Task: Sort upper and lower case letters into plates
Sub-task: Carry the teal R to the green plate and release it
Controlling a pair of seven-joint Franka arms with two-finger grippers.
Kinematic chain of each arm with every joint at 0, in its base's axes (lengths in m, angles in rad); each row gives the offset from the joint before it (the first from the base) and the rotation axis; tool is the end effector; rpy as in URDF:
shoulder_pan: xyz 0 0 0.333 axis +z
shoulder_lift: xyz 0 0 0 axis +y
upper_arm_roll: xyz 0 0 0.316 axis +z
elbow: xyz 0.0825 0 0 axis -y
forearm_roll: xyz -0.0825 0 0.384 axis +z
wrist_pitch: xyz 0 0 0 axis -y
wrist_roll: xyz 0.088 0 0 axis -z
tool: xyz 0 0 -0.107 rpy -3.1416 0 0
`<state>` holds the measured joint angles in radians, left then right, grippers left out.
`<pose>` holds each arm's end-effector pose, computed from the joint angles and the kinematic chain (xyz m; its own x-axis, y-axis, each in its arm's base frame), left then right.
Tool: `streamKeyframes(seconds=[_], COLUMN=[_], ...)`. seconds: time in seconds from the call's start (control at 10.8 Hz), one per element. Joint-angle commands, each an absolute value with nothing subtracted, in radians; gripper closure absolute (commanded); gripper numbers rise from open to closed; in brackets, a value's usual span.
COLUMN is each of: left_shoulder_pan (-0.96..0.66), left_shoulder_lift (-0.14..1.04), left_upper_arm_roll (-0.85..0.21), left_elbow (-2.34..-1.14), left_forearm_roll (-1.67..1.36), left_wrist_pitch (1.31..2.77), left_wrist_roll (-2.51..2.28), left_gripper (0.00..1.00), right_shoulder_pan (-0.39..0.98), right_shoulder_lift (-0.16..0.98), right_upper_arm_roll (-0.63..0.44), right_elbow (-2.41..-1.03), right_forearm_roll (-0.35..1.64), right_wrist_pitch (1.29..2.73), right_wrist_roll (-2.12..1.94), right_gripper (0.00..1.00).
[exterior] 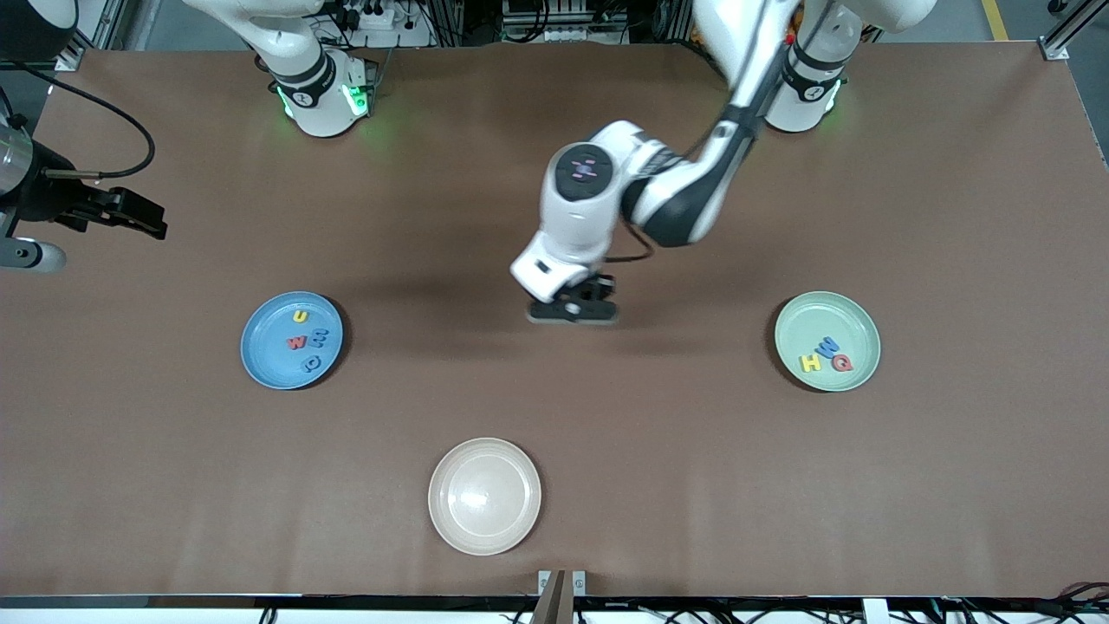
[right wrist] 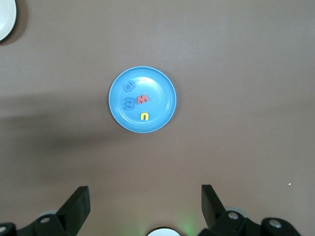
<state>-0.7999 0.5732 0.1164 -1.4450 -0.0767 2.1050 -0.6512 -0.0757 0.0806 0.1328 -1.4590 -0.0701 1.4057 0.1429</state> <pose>0.5457 -0.4689 0.3651 0.9975 -0.0155 0.0684 -0.0196 -0.9980 0.0600 0.5614 0.0204 0.6186 0.9878 -0.0964 -0.1227 -0.0872 -0.9932 0.0776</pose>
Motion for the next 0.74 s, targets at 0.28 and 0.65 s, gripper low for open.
streamKeyframes(seconds=[0.28,0.65], left_shoulder_pan=[-0.438,-0.292], left_shoulder_lift=[0.376,0.383], left_upper_arm_roll=[0.104,0.121], left_elbow=[-1.632,-1.761], left_forearm_roll=[-0.080,-0.069], left_wrist_pitch=[1.928,1.934], left_wrist_roll=[-0.205,-0.156], left_gripper=[1.00,1.00], right_shoulder_pan=[-0.066,-0.067], right_shoulder_lift=[0.052,0.054], right_upper_arm_roll=[0.117,0.117], right_elbow=[-1.488,-1.488], right_forearm_roll=[-0.051,-0.051], right_wrist_pitch=[1.424,1.431], right_wrist_roll=[0.133,0.133], right_gripper=[0.00,0.00])
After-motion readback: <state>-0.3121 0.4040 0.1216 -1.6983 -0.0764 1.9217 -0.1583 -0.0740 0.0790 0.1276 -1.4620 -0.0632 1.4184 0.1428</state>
